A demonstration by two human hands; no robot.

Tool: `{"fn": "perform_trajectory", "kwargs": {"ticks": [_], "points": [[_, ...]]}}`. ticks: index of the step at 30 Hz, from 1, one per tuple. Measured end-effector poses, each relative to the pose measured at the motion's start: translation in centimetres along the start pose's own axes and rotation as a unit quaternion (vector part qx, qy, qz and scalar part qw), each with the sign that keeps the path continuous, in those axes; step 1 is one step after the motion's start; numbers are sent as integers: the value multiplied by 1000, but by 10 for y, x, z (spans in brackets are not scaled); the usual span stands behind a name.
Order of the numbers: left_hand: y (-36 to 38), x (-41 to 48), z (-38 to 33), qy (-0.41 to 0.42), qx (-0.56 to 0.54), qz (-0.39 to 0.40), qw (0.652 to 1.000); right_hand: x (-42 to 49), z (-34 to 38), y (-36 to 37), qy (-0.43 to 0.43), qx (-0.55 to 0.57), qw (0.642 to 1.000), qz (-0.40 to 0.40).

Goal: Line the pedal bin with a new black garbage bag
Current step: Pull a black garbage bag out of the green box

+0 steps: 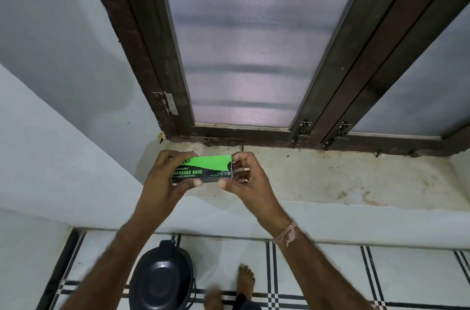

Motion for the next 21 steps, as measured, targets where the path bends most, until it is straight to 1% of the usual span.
{"fn": "perform_trajectory", "kwargs": {"ticks": [3, 6, 9, 10, 12, 15, 18, 21], "points": [[0, 11, -21, 42, 106, 31, 993, 1, -11, 3, 40, 37, 998, 10], [4, 26, -49, 68, 228, 58, 969, 1, -22, 11, 75, 166, 982, 41], [9, 40, -68, 78, 298, 76, 948, 2, -23, 15, 102, 240, 964, 49], [9, 42, -70, 82, 302, 79, 947, 3, -22, 15, 105, 256, 960, 45], [4, 45, -65, 85, 279, 75, 954, 7, -22, 13, 107, 276, 955, 32], [-7, 45, -38, 69, 197, 68, 976, 11, -23, 4, 105, 263, 959, -3], [-8, 42, 3, 23, 133, 71, 988, 12, -32, -13, 99, 232, 966, -59], [2, 36, 41, -29, 91, 53, 994, 5, -43, -33, 87, 210, 969, -99]]}}
Point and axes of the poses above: each hand's wrist, its own x-axis towards the middle knuckle, its own y-axis out of the palm, z = x × y, the point moved 6 cm from there along x, towards the middle knuckle, and after that the axes turned 7 degrees about -x, right-handed, at the moved point
